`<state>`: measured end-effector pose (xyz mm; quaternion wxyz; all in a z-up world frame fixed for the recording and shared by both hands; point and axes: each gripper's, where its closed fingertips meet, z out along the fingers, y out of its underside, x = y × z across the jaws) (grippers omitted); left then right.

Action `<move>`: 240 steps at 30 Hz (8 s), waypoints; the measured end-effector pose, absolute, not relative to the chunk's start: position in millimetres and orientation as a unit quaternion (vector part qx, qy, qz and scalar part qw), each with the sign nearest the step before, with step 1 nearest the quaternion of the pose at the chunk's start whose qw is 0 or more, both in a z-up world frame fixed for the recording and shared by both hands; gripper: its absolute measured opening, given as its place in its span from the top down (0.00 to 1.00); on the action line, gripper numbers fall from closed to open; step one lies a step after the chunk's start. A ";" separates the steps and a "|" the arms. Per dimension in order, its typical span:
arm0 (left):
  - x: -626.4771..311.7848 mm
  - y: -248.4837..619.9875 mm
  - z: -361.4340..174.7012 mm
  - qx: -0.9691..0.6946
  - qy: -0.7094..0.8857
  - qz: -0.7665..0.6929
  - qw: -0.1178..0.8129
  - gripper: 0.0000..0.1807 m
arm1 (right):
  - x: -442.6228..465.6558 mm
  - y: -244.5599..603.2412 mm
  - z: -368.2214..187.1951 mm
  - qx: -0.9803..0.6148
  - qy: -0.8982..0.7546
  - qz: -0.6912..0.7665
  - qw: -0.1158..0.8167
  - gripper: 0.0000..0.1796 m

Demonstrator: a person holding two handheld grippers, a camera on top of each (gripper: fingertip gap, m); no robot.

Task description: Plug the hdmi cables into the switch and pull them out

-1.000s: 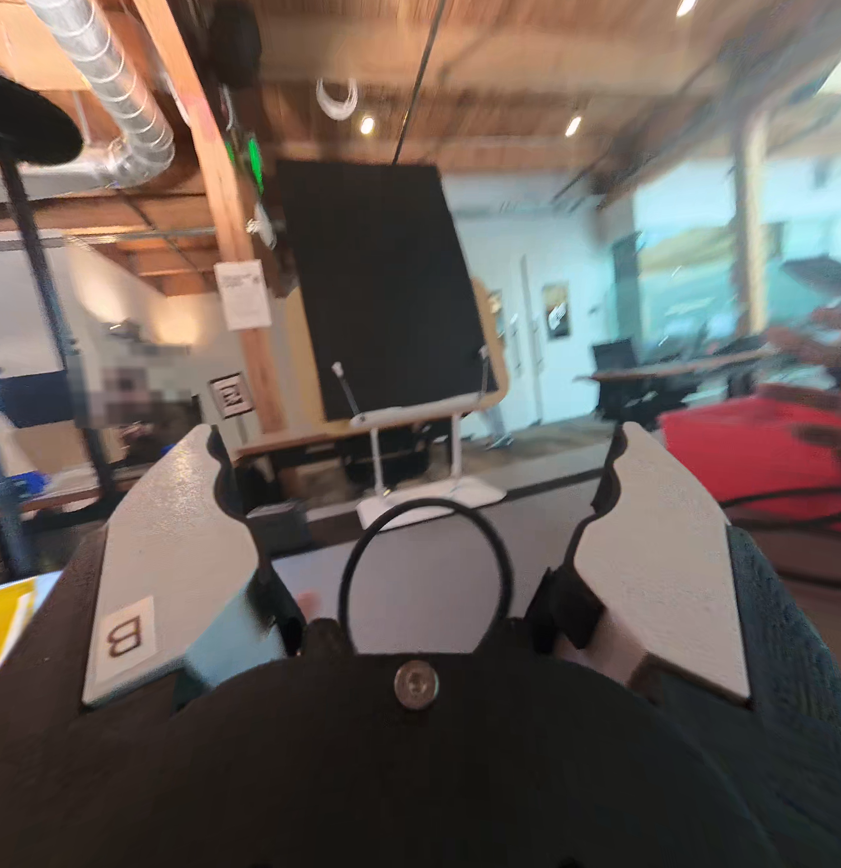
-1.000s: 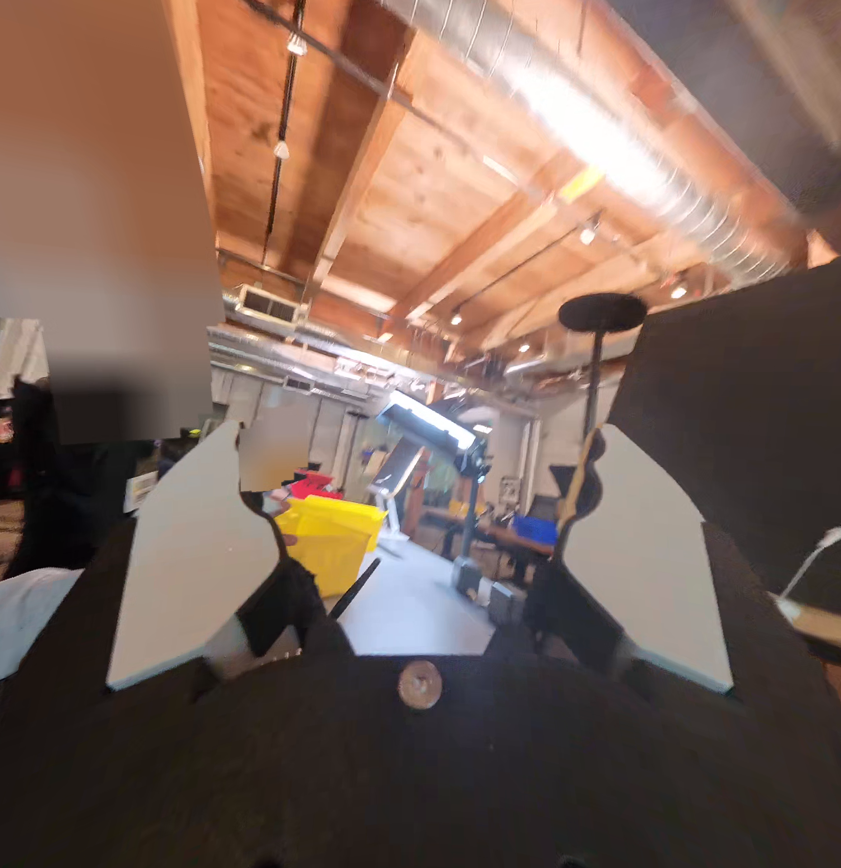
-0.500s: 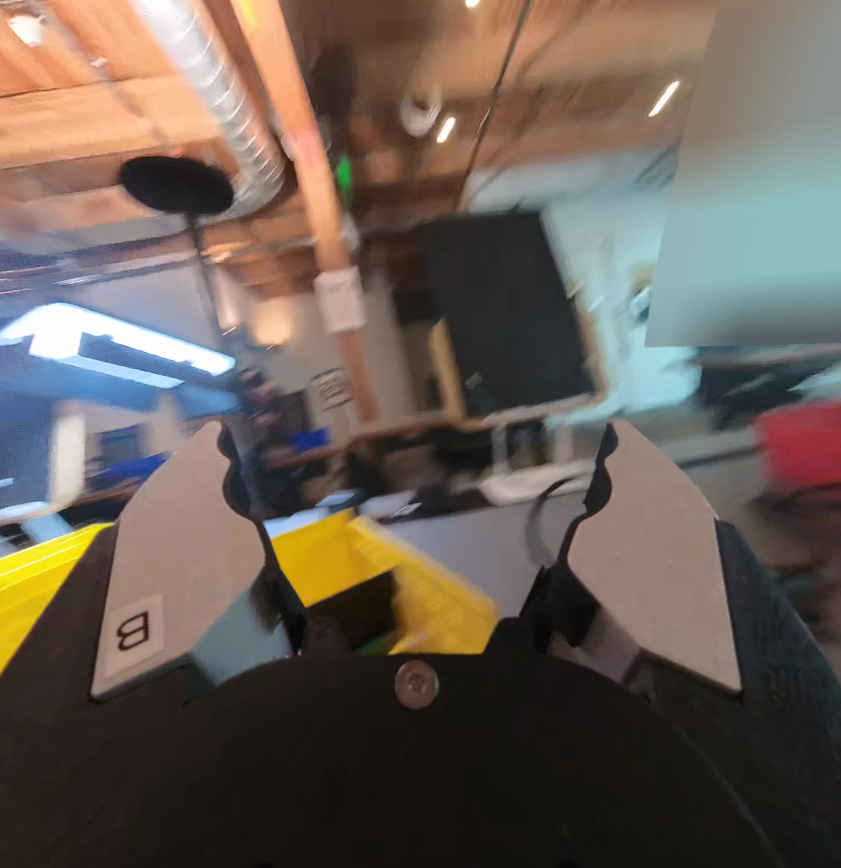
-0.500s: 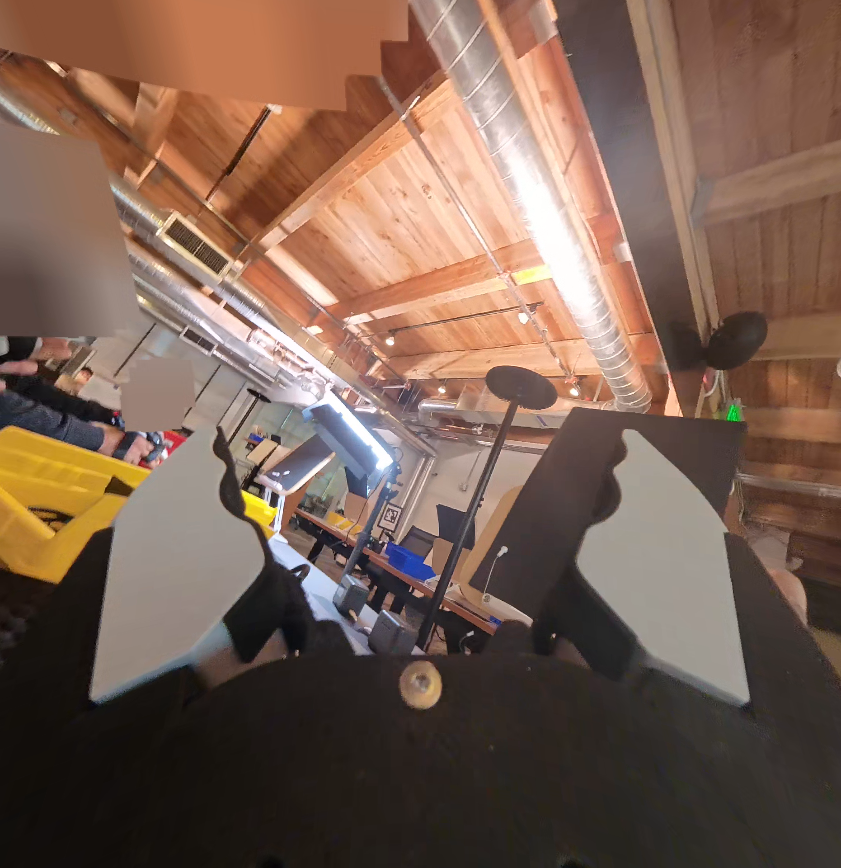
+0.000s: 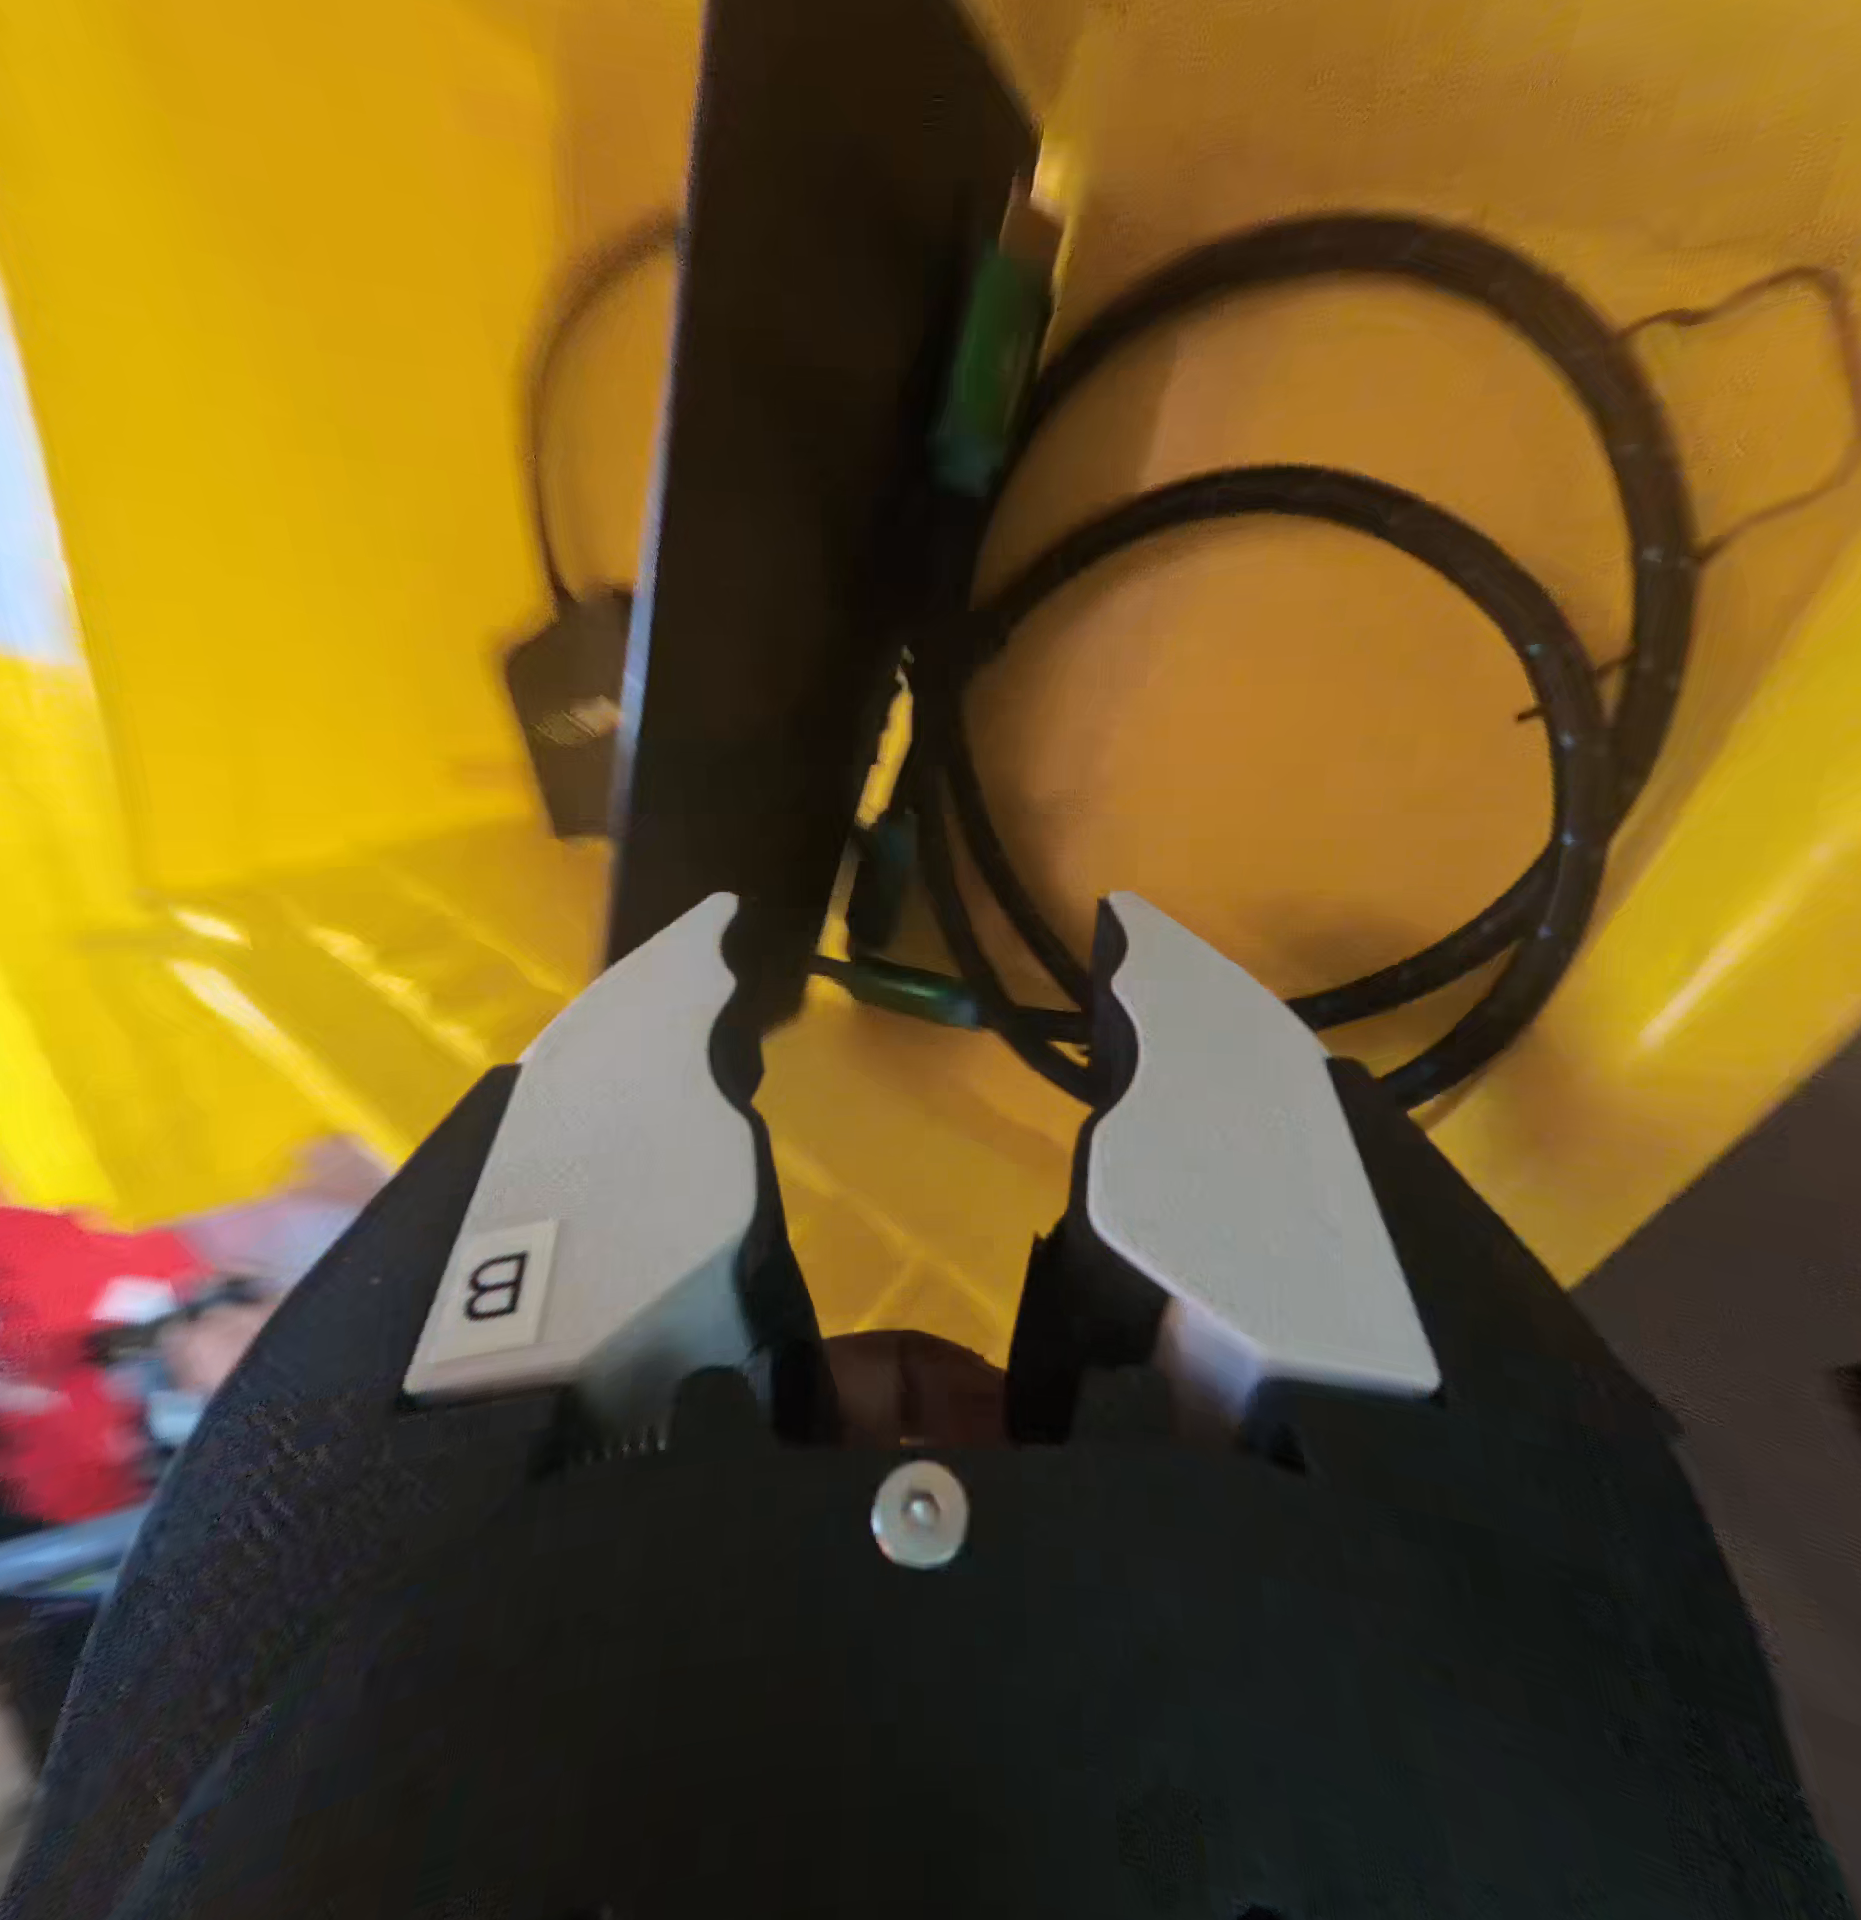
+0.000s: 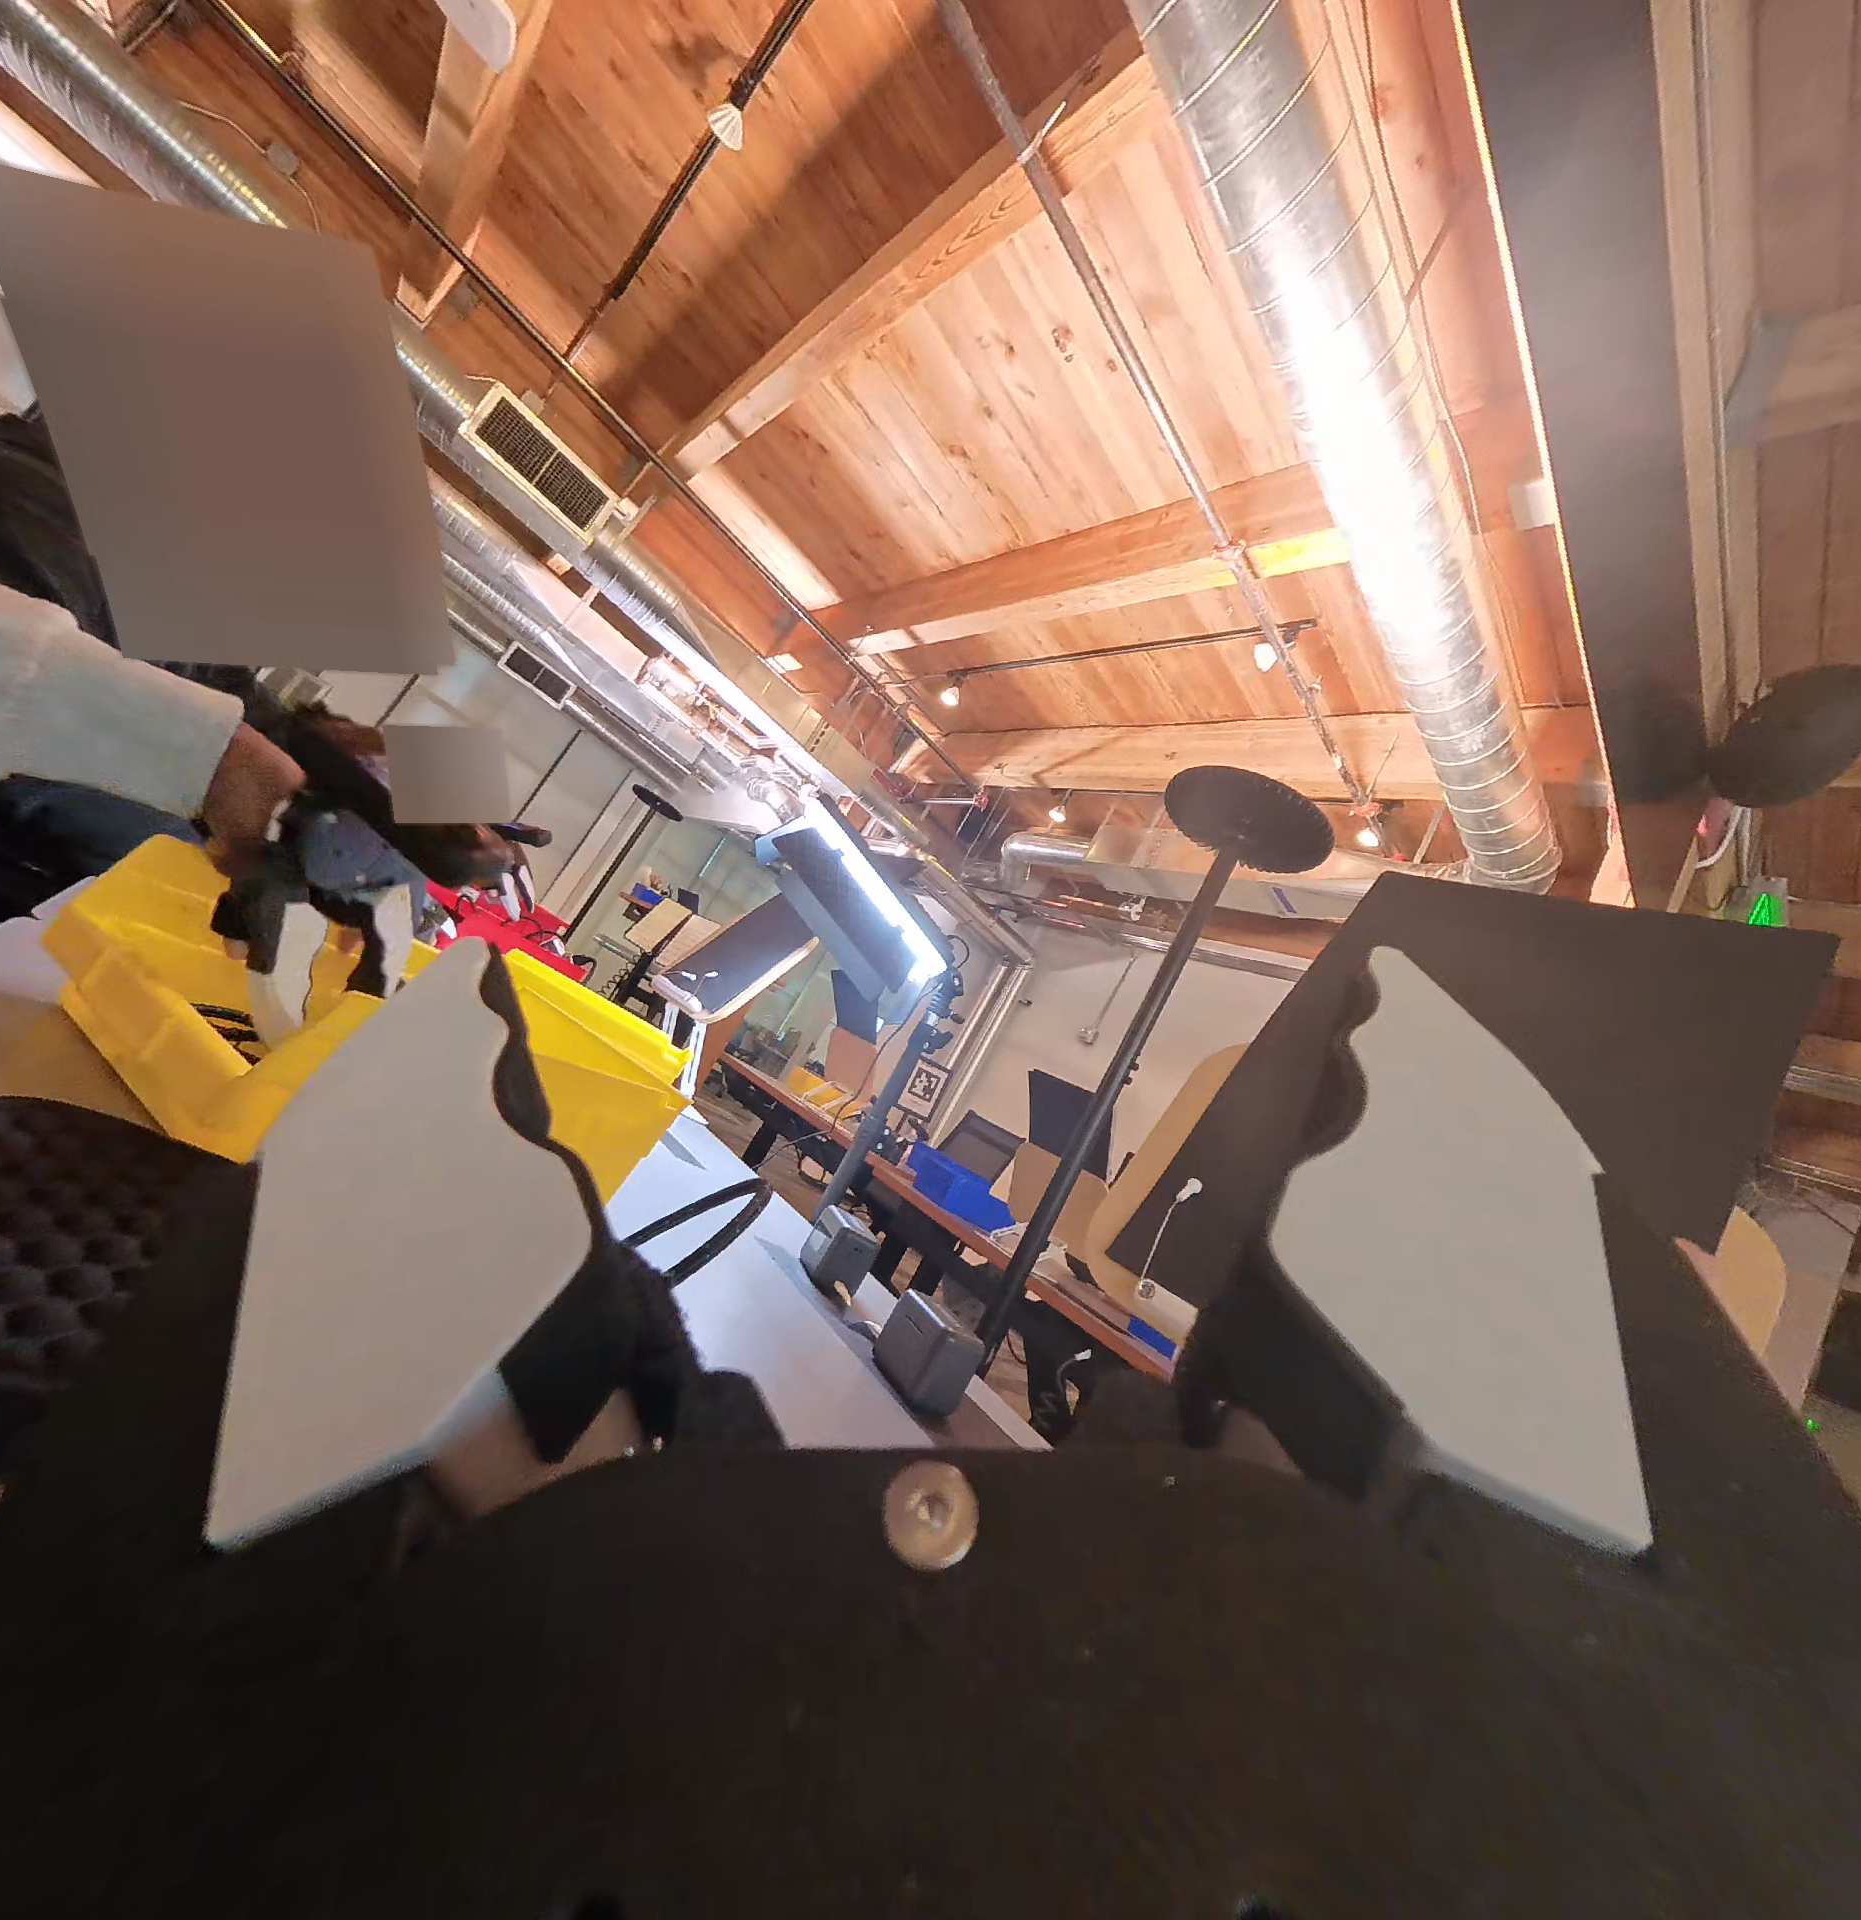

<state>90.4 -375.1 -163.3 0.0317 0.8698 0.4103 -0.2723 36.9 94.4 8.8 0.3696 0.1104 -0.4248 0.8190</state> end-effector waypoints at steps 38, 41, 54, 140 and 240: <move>95.4 -370.4 -5.8 0.688 0.499 -0.527 -0.019 0.97 | 35.4 76.5 -9.0 0.130 -0.479 0.791 0.358 0.29; 87.0 -335.1 48.9 0.608 0.448 -0.639 -0.144 0.97 | 32.9 74.7 -11.6 0.119 -0.486 0.796 0.341 0.30; 23.6 -46.8 32.1 0.522 0.203 -0.566 -0.605 0.97 | 25.1 78.0 -9.2 0.026 -0.485 0.860 0.155 0.44; -12.5 -18.9 -54.6 0.576 0.249 -0.207 -0.751 0.79 | 5.7 75.6 -44.4 0.056 -0.644 0.703 0.297 0.94; -9.5 8.6 -113.7 0.777 0.064 -0.444 -0.442 0.94 | 59.0 106.8 2.1 0.200 -0.609 0.679 0.359 0.93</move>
